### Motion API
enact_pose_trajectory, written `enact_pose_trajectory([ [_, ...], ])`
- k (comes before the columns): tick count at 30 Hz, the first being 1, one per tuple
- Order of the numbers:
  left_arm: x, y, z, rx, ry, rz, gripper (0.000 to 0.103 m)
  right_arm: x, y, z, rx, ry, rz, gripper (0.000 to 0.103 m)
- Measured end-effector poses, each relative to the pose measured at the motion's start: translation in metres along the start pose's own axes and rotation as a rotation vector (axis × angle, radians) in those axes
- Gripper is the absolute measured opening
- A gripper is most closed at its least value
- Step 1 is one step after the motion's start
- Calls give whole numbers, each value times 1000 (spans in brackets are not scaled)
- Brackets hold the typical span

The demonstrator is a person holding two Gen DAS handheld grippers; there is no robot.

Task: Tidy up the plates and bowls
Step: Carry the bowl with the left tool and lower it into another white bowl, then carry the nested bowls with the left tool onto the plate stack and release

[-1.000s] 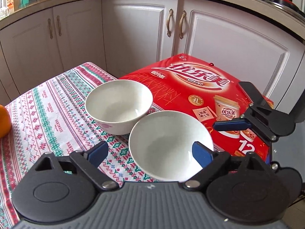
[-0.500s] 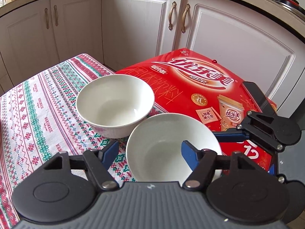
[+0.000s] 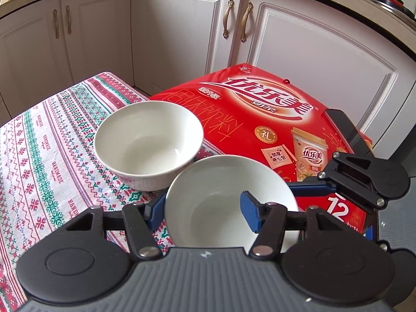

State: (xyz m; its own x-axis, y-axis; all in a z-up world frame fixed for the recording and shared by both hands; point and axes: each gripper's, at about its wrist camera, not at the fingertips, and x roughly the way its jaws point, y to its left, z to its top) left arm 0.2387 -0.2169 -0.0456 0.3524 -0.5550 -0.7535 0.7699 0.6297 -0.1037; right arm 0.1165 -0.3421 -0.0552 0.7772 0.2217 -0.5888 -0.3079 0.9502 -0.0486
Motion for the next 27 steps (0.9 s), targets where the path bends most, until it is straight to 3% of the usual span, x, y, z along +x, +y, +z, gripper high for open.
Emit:
enact_pose_trajectory([
  [27,-64,-22,-21,9,-66,-2,59,-55,33,13,-16,-20,29,82],
])
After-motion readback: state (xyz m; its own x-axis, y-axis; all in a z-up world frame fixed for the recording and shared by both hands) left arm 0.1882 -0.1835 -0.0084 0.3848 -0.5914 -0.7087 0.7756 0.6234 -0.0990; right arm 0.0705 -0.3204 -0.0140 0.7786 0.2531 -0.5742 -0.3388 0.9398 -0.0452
